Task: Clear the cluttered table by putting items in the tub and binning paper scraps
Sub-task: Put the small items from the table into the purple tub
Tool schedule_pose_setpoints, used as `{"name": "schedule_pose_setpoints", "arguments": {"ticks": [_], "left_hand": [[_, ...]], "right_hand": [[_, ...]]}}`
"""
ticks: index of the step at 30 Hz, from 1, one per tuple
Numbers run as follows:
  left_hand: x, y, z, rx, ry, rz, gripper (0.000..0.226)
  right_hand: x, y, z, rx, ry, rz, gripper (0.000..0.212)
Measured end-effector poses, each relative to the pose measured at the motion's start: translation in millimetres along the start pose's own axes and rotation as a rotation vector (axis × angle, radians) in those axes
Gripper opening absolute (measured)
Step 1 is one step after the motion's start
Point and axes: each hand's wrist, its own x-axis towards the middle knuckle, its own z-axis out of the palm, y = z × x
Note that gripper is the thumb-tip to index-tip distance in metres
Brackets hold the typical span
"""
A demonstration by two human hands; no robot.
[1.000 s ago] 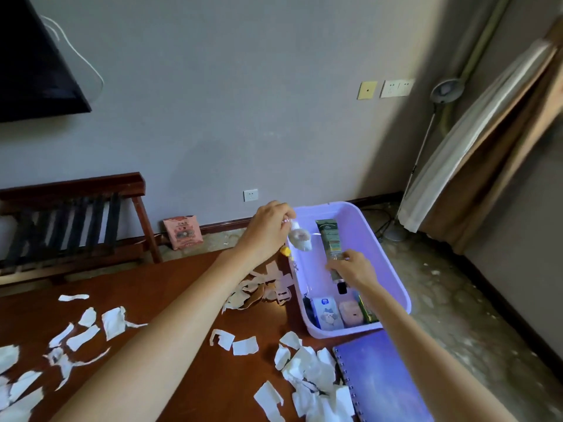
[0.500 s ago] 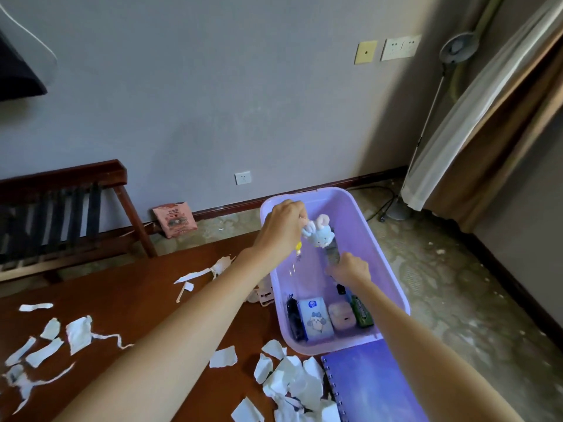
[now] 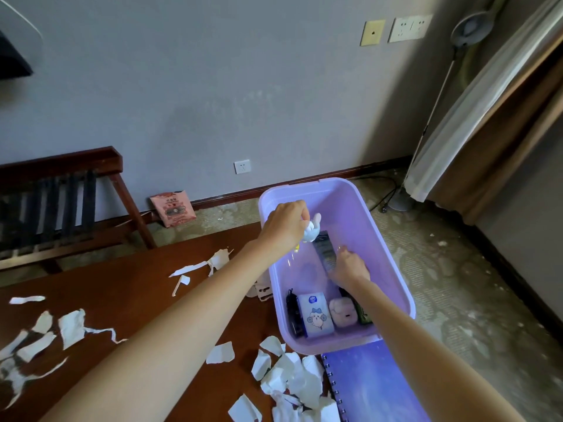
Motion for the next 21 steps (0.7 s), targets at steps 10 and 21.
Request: {"name": "schedule_pose_setpoints", "arguments": {"ticks": [10,21], "left_hand": [[7,3,-2,-0.007,-0.275,0.033,0.025],[19,-19,47,-0.428,-0.094,-0.427,0.021]], "right_hand": [[-11,-23,-48,0.544,-0.151,-0.443,0.036],[15,-2,-21,0.440,-0.132,-0.254,0.013]]}}
